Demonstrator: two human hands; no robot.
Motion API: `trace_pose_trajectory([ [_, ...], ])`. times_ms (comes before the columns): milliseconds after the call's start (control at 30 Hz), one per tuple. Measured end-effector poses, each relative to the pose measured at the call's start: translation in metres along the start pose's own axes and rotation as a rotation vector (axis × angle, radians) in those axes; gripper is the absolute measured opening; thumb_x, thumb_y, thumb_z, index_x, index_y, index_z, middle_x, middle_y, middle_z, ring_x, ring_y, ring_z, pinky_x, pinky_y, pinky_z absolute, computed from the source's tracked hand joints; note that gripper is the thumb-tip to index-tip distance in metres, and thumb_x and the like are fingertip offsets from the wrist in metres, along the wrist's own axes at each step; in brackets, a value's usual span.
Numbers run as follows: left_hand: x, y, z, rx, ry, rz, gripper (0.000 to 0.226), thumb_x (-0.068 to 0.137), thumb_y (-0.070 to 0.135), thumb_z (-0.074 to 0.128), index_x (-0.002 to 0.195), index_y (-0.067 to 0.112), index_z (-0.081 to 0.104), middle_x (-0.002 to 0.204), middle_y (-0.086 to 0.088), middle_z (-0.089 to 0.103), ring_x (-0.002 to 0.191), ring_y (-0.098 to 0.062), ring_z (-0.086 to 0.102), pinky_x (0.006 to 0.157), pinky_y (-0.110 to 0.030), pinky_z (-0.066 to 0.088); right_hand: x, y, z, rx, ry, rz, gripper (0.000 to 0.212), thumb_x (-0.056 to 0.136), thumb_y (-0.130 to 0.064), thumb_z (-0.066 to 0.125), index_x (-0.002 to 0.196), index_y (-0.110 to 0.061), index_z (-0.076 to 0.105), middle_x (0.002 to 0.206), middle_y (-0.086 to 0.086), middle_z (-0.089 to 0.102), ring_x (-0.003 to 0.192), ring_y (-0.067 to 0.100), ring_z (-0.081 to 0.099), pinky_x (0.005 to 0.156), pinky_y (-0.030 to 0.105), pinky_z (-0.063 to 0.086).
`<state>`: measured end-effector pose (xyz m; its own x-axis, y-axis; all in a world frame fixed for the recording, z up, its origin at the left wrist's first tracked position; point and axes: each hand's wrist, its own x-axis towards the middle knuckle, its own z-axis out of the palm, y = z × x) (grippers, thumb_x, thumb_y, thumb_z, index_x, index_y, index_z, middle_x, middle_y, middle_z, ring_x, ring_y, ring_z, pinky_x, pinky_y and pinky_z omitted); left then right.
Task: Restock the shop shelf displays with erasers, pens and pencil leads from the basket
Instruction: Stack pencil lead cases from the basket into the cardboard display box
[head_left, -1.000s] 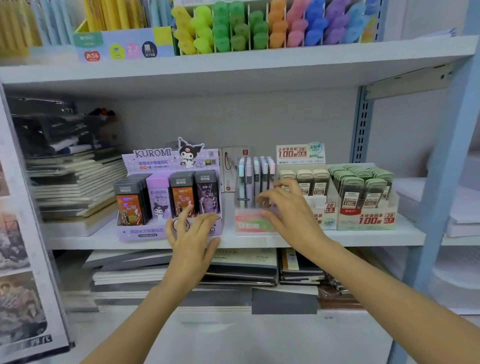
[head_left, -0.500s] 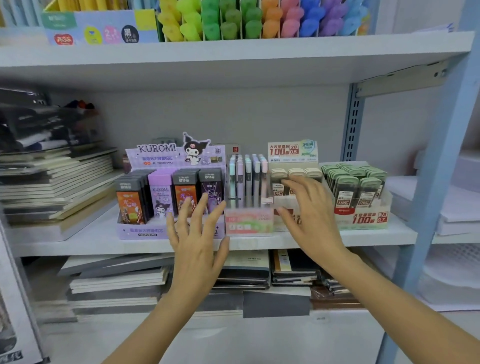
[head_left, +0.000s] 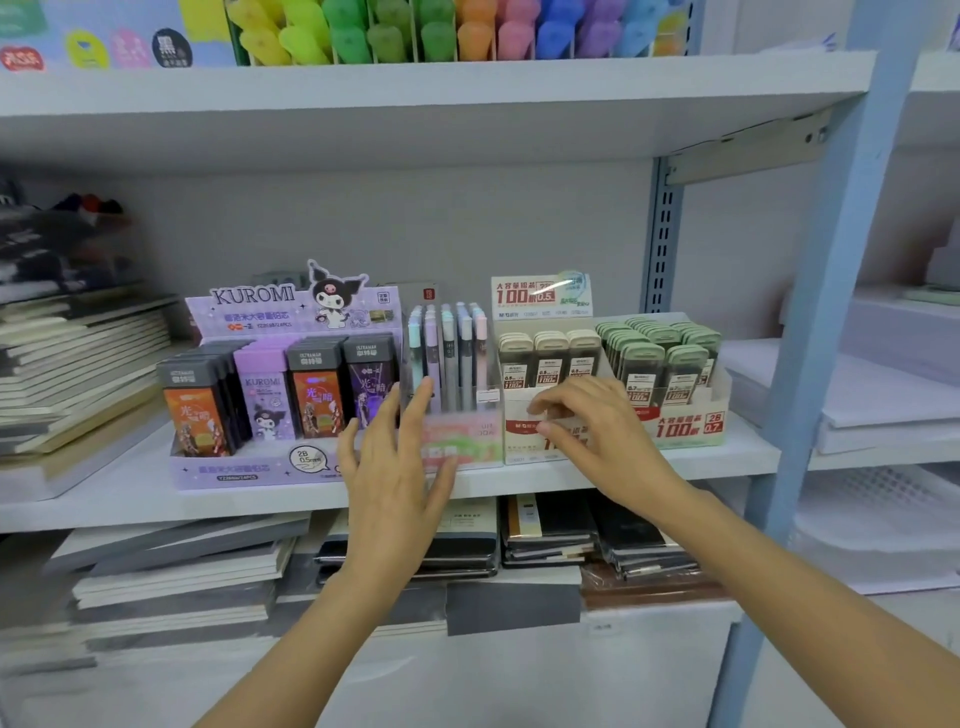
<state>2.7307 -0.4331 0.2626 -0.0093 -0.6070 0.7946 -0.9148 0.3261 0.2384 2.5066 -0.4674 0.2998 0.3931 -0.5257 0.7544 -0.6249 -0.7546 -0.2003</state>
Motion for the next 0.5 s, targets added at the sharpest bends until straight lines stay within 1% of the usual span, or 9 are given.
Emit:
trace_pose_trajectory([
  [67,0.0,0.001,-0.002,-0.005,-0.003,0.013,0.074,0.091,0.036,0.061,0.152,0.022,0.02,0.155,-0.015,0.031,0.142,-0.029,0.033,0.116,-0.054,0.015,-0.005,-0.001,-0.008,0.039,0.033,0.02,0.035,0.093,-0.024,0.061,0.128,-0.018,0.059,0.119,-0.006,0.056,0.117,0.008,0.047,0.106,0.026,0.031],
  [133,0.002,0.004,-0.006,-0.008,0.011,0.046,0.074,0.093,0.041,0.056,0.153,0.025,0.016,0.16,-0.015,0.018,0.148,-0.028,0.019,0.119,-0.052,0.009,-0.015,0.003,-0.023,0.021,0.24,0.033,0.04,0.095,-0.026,0.056,0.135,-0.021,0.052,0.135,-0.003,0.048,0.129,0.009,0.039,0.111,0.02,0.025],
  [200,0.009,0.013,-0.009,-0.011,0.025,0.103,0.073,0.092,0.044,0.05,0.154,0.024,0.017,0.162,-0.013,0.009,0.151,-0.027,0.007,0.121,-0.048,0.002,-0.025,0.014,-0.044,-0.067,0.456,0.052,0.043,0.095,-0.025,0.053,0.137,-0.018,0.049,0.144,0.002,0.041,0.136,0.013,0.034,0.115,0.023,0.022],
  [267,0.022,0.029,-0.009,0.008,0.01,0.167,0.071,0.092,0.044,0.047,0.155,0.023,0.019,0.163,-0.009,0.005,0.151,-0.025,0.0,0.121,-0.045,-0.001,-0.029,0.031,-0.066,-0.132,0.522,0.134,0.049,0.095,-0.027,0.051,0.142,-0.017,0.043,0.153,0.005,0.031,0.141,0.016,0.027,0.117,0.03,0.019],
  [300,0.028,0.039,-0.007,0.025,-0.002,0.2,0.07,0.093,0.044,0.046,0.155,0.023,0.02,0.164,-0.008,0.005,0.151,-0.023,-0.002,0.122,-0.044,-0.003,-0.028,0.039,-0.075,-0.144,0.488,0.197,0.053,0.095,-0.031,0.05,0.146,-0.018,0.038,0.157,0.005,0.025,0.144,0.017,0.022,0.118,0.033,0.017],
  [367,0.04,0.062,0.001,0.033,-0.029,0.251,0.068,0.094,0.047,0.041,0.155,0.021,0.021,0.164,-0.007,0.004,0.151,-0.022,-0.005,0.122,-0.044,-0.003,-0.021,0.051,-0.084,-0.117,0.314,0.303,0.059,0.096,-0.041,0.041,0.15,-0.022,0.03,0.161,0.001,0.017,0.147,0.016,0.016,0.12,0.04,0.014],
  [433,0.049,0.082,0.011,0.023,-0.068,0.269,0.069,0.095,0.049,0.035,0.155,0.02,0.018,0.164,-0.005,0.003,0.151,-0.021,-0.007,0.122,-0.045,-0.002,-0.014,0.058,-0.084,-0.054,0.111,0.33,0.061,0.094,-0.053,0.032,0.149,-0.025,0.033,0.159,-0.003,0.023,0.146,0.013,0.017,0.12,0.046,0.017],
  [467,0.052,0.091,0.017,0.026,-0.087,0.276,0.069,0.096,0.05,0.032,0.156,0.02,0.015,0.164,-0.004,0.002,0.151,-0.02,-0.008,0.122,-0.045,-0.002,-0.014,0.06,-0.082,-0.042,0.054,0.318,0.062,0.094,-0.057,0.029,0.147,-0.026,0.036,0.157,-0.004,0.027,0.145,0.012,0.019,0.119,0.046,0.02],
  [500,0.054,0.098,0.023,0.029,-0.105,0.286,0.07,0.096,0.05,0.03,0.156,0.02,0.012,0.164,-0.003,0.0,0.151,-0.018,-0.01,0.122,-0.045,-0.003,-0.015,0.063,-0.081,-0.023,0.046,0.303,0.061,0.094,-0.058,0.029,0.146,-0.027,0.037,0.156,-0.006,0.029,0.144,0.009,0.02,0.119,0.043,0.021],
])
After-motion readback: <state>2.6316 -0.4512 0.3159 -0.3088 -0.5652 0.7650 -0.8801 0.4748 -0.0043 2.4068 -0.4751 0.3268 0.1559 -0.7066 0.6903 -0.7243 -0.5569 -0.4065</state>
